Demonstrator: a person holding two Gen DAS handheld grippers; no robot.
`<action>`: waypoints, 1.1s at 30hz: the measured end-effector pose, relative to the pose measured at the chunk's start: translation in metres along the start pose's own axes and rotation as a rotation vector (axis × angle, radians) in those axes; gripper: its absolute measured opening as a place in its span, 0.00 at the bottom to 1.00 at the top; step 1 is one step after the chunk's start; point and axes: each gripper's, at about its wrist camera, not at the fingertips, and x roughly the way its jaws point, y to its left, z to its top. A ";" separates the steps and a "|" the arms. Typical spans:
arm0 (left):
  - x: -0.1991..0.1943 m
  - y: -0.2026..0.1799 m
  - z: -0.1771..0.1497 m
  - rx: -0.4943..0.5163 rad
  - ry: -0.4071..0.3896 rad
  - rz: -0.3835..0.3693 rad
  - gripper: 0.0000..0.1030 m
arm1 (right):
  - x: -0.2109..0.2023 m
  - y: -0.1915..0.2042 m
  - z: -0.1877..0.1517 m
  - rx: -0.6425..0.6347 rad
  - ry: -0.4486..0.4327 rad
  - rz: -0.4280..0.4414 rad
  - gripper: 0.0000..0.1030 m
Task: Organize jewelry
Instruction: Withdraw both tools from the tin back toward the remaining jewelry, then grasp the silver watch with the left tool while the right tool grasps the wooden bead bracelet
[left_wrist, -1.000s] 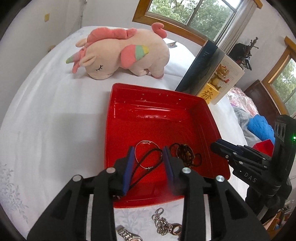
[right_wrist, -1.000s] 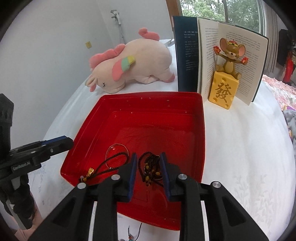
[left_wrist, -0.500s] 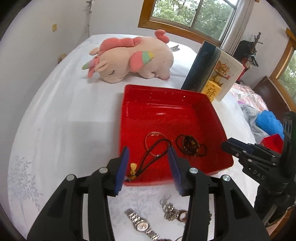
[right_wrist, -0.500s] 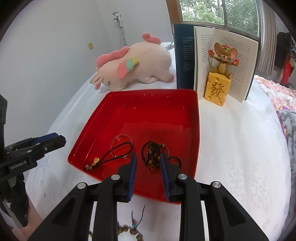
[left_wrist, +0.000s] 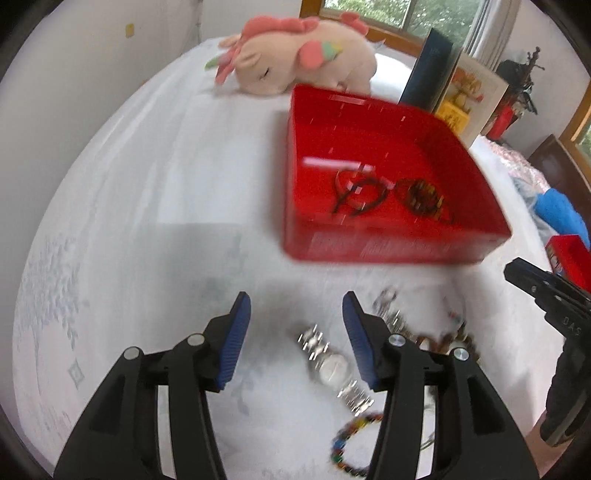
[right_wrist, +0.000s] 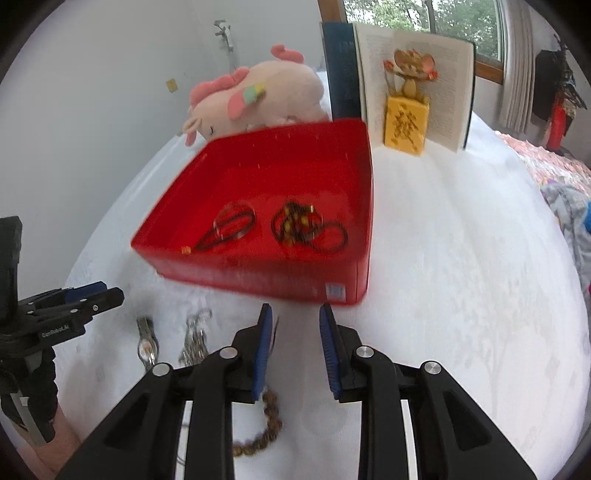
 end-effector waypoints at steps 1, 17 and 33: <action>0.002 0.002 -0.004 -0.003 0.006 0.001 0.50 | 0.001 0.000 -0.005 0.002 0.006 0.000 0.26; 0.015 0.007 -0.045 -0.051 0.072 -0.028 0.54 | 0.011 0.000 -0.064 0.075 0.064 0.031 0.26; 0.037 -0.022 -0.031 -0.043 0.117 -0.003 0.55 | 0.013 0.003 -0.069 0.067 0.072 0.037 0.27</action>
